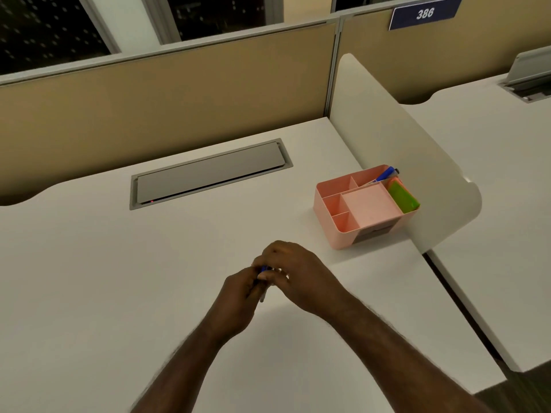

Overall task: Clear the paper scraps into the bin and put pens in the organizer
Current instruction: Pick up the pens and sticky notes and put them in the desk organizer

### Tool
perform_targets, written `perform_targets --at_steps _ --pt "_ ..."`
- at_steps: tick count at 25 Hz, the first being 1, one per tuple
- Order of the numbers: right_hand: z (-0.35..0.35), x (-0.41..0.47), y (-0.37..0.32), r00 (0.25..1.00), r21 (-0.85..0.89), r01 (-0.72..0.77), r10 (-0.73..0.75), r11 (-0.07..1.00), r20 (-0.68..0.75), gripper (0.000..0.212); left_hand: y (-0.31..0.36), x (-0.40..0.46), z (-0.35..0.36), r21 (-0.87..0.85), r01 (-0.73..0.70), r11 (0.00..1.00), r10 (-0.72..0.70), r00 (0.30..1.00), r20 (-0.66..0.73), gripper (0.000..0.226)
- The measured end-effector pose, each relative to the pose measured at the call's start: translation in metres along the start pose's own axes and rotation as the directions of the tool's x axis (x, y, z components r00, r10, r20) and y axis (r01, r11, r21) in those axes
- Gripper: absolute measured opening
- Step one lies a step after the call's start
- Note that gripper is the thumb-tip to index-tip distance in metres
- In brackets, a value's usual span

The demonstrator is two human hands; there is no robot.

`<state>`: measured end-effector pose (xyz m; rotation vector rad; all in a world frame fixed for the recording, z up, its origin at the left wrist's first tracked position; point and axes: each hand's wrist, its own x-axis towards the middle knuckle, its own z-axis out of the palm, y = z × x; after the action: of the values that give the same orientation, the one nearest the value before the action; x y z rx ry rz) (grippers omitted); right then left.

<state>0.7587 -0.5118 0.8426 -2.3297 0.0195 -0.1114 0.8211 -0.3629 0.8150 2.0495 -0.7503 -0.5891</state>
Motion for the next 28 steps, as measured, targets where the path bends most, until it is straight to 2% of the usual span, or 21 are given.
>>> perform_targets --at_steps 2,4,5,7,10,12,14,16,21,26,28 --pt "-0.007 -0.005 0.0 1.0 0.0 0.019 -0.019 1.0 0.003 0.016 0.003 -0.002 0.004 -0.003 -0.058 0.998 0.058 0.998 0.02 0.043" --pt "-0.021 -0.012 0.004 1.0 -0.007 0.011 -0.011 1.0 -0.005 0.012 0.004 -0.003 0.007 -0.023 -0.075 0.997 0.075 0.997 0.009 0.021" --pt "-0.031 -0.016 0.008 0.999 -0.004 0.003 -0.004 1.0 -0.046 0.011 -0.001 -0.002 0.008 -0.016 -0.049 0.999 0.049 0.999 -0.021 0.029" --pt "-0.057 -0.023 0.02 0.979 -0.002 -0.014 0.013 1.0 -0.205 0.011 -0.018 -0.003 0.004 0.026 0.024 0.999 -0.022 0.996 -0.088 0.06" --pt "-0.1 -0.034 0.041 0.874 -0.048 -0.073 0.041 0.996 -0.484 0.014 -0.055 -0.011 -0.006 0.107 0.148 0.983 -0.135 0.984 -0.115 0.075" --pt "-0.121 -0.038 0.054 0.81 -0.118 -0.116 0.025 0.986 -0.586 0.015 -0.084 -0.018 -0.01 0.222 0.273 0.936 -0.262 0.962 -0.079 0.083" --pt "-0.132 -0.04 0.065 0.81 -0.206 -0.183 0.029 0.961 -0.585 0.017 -0.108 -0.027 -0.011 0.35 0.391 0.851 -0.4 0.915 -0.049 0.093" --pt "-0.132 -0.039 0.072 0.844 -0.277 -0.206 0.027 0.939 -0.536 0.018 -0.124 -0.037 -0.01 0.419 0.429 0.8 -0.469 0.883 -0.009 0.102" --pt "-0.113 -0.033 0.087 0.882 -0.321 -0.263 0.092 0.91 -0.462 0.018 -0.141 -0.046 -0.007 0.444 0.406 0.799 -0.469 0.882 0.037 0.11" --pt "-0.092 -0.013 0.1 0.885 -0.314 -0.43 0.327 0.846 -0.331 0.023 -0.138 -0.046 -0.008 0.46 0.399 0.793 -0.469 0.882 0.043 0.109" --pt "-0.085 -0.007 0.101 0.862 -0.314 -0.491 0.4 0.813 -0.312 0.023 -0.139 -0.047 -0.008 0.467 0.393 0.792 -0.462 0.886 0.038 0.108"
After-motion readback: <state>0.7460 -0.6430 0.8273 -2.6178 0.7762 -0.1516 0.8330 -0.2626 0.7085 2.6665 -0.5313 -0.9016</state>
